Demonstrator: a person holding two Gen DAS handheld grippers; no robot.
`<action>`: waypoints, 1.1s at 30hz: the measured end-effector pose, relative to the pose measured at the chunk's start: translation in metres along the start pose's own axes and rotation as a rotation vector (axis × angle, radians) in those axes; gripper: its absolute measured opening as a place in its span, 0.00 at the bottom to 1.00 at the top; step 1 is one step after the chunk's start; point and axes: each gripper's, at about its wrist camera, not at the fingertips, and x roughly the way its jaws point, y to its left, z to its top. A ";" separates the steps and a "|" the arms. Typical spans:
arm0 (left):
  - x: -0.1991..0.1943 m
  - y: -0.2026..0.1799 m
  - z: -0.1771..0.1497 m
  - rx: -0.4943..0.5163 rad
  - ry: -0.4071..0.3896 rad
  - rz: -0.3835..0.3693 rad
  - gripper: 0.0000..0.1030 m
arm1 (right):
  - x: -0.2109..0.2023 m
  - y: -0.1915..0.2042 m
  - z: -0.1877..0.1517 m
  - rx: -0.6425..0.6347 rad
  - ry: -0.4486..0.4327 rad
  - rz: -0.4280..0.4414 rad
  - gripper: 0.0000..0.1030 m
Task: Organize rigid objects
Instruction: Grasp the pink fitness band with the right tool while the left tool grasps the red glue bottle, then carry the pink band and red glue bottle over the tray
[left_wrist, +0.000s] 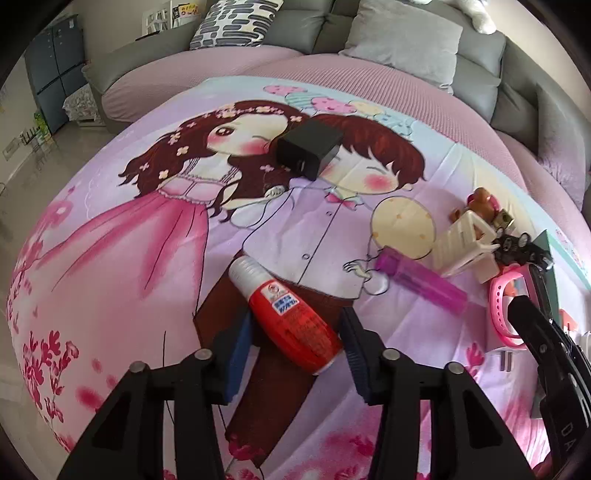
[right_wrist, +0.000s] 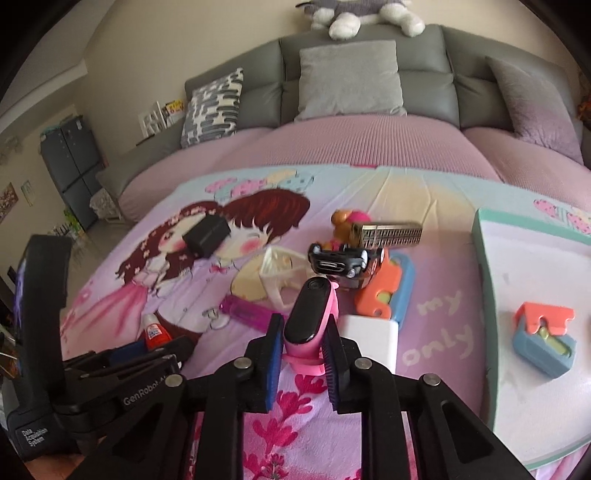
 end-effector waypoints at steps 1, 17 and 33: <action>-0.003 0.000 0.001 -0.001 -0.007 -0.006 0.42 | -0.002 0.000 0.003 0.003 -0.008 0.000 0.21; -0.027 -0.001 0.008 -0.013 -0.088 -0.034 0.22 | -0.025 -0.009 0.015 0.026 -0.088 0.011 0.21; -0.061 -0.015 0.015 0.013 -0.186 -0.069 0.21 | -0.047 -0.019 0.024 0.051 -0.151 0.030 0.21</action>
